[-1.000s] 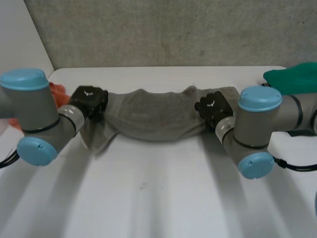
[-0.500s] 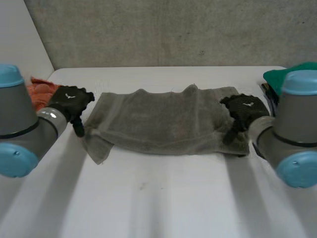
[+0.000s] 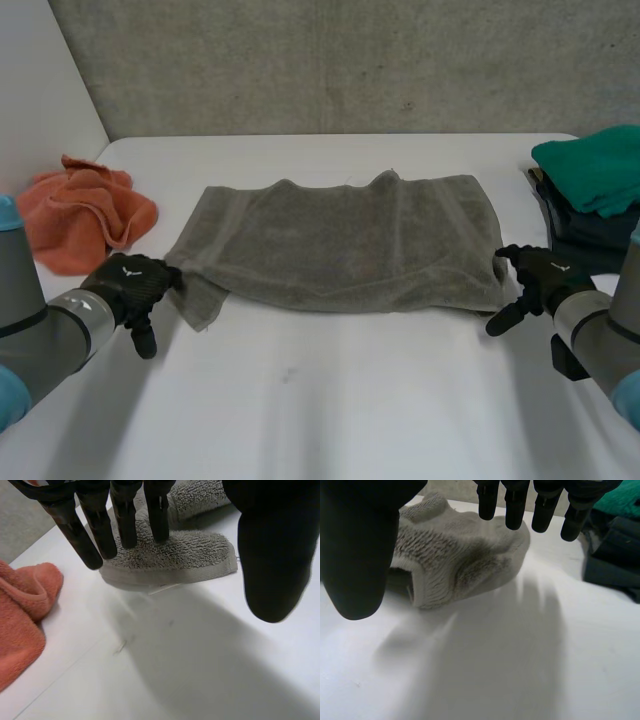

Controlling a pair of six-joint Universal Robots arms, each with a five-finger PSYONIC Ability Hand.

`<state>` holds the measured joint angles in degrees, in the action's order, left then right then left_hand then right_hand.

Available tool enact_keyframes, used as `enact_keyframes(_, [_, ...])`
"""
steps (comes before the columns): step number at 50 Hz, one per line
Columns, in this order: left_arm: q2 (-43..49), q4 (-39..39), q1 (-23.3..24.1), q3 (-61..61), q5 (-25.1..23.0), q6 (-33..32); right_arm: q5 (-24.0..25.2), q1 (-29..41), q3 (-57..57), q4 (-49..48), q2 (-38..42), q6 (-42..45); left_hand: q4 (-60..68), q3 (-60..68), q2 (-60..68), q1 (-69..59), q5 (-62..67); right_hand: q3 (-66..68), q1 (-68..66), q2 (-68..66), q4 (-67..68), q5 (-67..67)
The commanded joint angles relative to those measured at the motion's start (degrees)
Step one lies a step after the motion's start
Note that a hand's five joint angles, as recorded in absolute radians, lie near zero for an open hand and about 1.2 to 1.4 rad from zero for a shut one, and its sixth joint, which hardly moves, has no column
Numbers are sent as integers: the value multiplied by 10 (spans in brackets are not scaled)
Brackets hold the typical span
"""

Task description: Fold the laundry.

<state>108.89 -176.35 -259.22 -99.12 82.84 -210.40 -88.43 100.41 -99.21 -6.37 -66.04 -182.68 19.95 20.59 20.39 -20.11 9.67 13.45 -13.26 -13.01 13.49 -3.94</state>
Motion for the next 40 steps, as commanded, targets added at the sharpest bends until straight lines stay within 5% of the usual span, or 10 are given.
enact_keyframes(1, [55,-9,4,49,-16,4,-6,24,30,-13,57,-33,-45,-52,-50,47,-42,147,-149,-151,146,-142])
enact_keyframes(3, [65,-12,7,62,-19,8,-11,28,40,-15,67,-43,-67,-73,-71,69,-64,256,-258,-260,255,-251])
enact_keyframes(6, [87,-21,13,89,-15,10,-27,30,60,-29,79,-65,-100,-106,-104,101,-97,649,-651,-653,648,-644])
enact_keyframes(7, [96,-26,16,102,-14,11,-30,31,63,-34,80,-67,-100,-106,-104,101,-97,665,-667,-670,665,-660])
enact_keyframes(22, [180,-36,59,217,9,-18,-33,34,93,-85,57,105,-100,-106,-104,101,-97,665,-667,-670,665,-661])
enact_keyframes(31, [218,-36,80,278,28,-48,-31,41,103,-77,57,128,-66,-72,-70,67,-63,665,-667,-670,665,-661])
enact_keyframes(35, [234,-37,86,299,29,-57,-31,41,104,-72,57,130,32,25,27,-30,35,665,-667,-670,665,-661])
enact_keyframes(40, [240,-46,86,305,14,-57,-31,36,107,-65,57,135,376,369,371,-374,379,665,-667,-670,665,-661])
